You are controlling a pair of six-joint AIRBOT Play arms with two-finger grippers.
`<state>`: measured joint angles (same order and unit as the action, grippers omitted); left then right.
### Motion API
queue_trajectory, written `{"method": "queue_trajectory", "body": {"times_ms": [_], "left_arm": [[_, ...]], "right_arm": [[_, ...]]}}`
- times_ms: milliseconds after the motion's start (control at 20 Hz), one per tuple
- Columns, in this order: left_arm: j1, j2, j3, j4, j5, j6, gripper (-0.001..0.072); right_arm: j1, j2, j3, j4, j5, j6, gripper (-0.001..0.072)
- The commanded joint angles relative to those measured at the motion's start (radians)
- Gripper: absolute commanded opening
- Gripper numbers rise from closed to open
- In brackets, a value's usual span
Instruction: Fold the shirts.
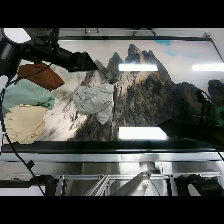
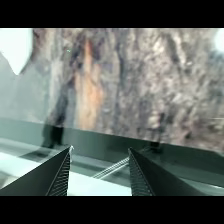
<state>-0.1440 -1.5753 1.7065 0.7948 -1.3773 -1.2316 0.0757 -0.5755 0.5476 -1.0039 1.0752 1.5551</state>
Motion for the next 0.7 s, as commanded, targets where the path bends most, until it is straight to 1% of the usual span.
{"method": "queue_trajectory", "body": {"times_ms": [0, 50, 100, 200, 250, 300, 350, 400, 450, 550, 650], "left_arm": [[0.058, 0.003, -0.076, -0.026, -0.131, -0.060, 0.0720], [0.092, 0.003, -0.103, -0.026, -0.149, -0.060, 0.0720], [0.129, 0.003, -0.147, -0.026, -0.172, -0.060, 0.0720], [0.198, 0.003, -0.249, 0.022, -0.186, -0.060, 0.0720], [0.232, 0.002, -0.310, 0.055, -0.165, -0.059, 0.0720], [0.263, 0.002, -0.367, 0.058, -0.125, -0.054, 0.0720], [0.289, 0.000, -0.420, 0.040, -0.070, -0.032, 0.0720], [0.303, -0.003, -0.461, 0.011, -0.010, 0.013, 0.0720], [0.308, -0.009, -0.492, -0.027, 0.053, 0.050, 0.0703], [0.303, -0.043, -0.519, -0.102, 0.136, 0.110, 0.0703], [0.278, -0.109, -0.508, -0.114, 0.183, 0.117, 0.0703]], "right_arm": [[0.001, -0.036, 0.000, 0.119, -0.002, -0.053, 0.0409], [0.001, -0.072, 0.000, 0.177, -0.012, -0.083, 0.0410], [0.002, -0.121, 0.000, 0.253, -0.026, -0.141, 0.0409], [0.025, -0.245, 0.000, 0.433, -0.078, -0.289, 0.0409], [0.055, -0.315, 0.000, 0.519, -0.109, -0.362, 0.0409], [0.098, -0.397, 0.000, 0.609, -0.147, -0.430, 0.0408], [0.150, -0.483, 0.003, 0.695, -0.188, -0.499, 0.0403], [0.198, -0.559, 0.011, 0.764, -0.221, -0.552, 0.0388], [0.257, -0.647, 0.025, 0.841, -0.251, -0.613, 0.0388], [0.361, -0.812, 0.081, 0.975, -0.274, -0.711, 0.0387], [0.433, -0.938, 0.158, 1.045, -0.291, -0.731, 0.0386]]}}
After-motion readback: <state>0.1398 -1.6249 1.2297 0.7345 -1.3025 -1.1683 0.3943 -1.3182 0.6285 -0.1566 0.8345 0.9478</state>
